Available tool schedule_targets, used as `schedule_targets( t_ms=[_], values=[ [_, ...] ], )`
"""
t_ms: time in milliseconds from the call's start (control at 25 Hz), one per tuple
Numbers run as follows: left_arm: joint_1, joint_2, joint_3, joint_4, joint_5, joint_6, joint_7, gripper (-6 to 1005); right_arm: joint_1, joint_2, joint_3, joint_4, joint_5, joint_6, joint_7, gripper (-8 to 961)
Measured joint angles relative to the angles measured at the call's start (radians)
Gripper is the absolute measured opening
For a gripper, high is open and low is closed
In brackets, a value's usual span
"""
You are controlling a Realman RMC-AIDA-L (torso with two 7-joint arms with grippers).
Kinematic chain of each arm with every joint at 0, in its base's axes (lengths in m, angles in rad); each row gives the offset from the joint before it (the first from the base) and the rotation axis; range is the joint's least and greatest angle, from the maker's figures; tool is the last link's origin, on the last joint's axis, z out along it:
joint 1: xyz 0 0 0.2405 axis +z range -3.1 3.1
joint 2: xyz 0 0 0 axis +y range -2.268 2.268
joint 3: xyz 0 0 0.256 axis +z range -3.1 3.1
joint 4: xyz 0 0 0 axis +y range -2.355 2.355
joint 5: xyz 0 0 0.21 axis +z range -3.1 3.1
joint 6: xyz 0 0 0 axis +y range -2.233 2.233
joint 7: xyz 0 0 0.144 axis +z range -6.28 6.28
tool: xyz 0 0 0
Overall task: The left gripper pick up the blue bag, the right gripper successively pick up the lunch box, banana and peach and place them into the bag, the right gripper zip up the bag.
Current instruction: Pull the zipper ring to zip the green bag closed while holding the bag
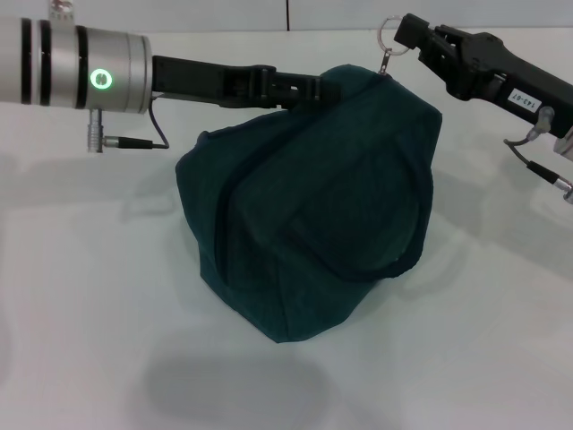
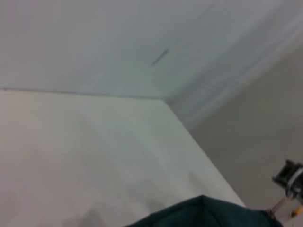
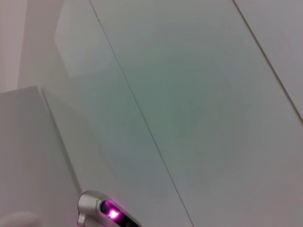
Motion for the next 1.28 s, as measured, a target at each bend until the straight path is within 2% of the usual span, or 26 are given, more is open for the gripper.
schedule_targets(
  t_ms=[280, 480, 720, 920, 1280],
  values=[
    [0.001, -0.006, 0.008, 0.015, -0.003, -0.005, 0.006, 848, -0.008, 0.001, -0.001, 0.000, 0.002, -0.005, 0.000, 107],
    [0.015, -0.019, 0.007, 0.059, -0.005, -0.006, 0.006, 630, -0.013, 0.001, -0.001, 0.000, 0.011, -0.006, 0.000, 108],
    [0.015, -0.026, 0.006, 0.061, -0.007, -0.006, 0.014, 428, -0.013, 0.001, 0.000, 0.000, 0.012, -0.008, 0.000, 109],
    [0.015, -0.037, 0.007, 0.061, -0.009, 0.003, 0.043, 327, -0.013, 0.001, 0.000, 0.014, 0.019, -0.011, 0.000, 110],
    [0.048, -0.040, 0.005, 0.065, -0.124, 0.069, 0.166, 268, -0.027, -0.005, 0.000, 0.075, 0.094, -0.027, 0.016, 112]
  ],
)
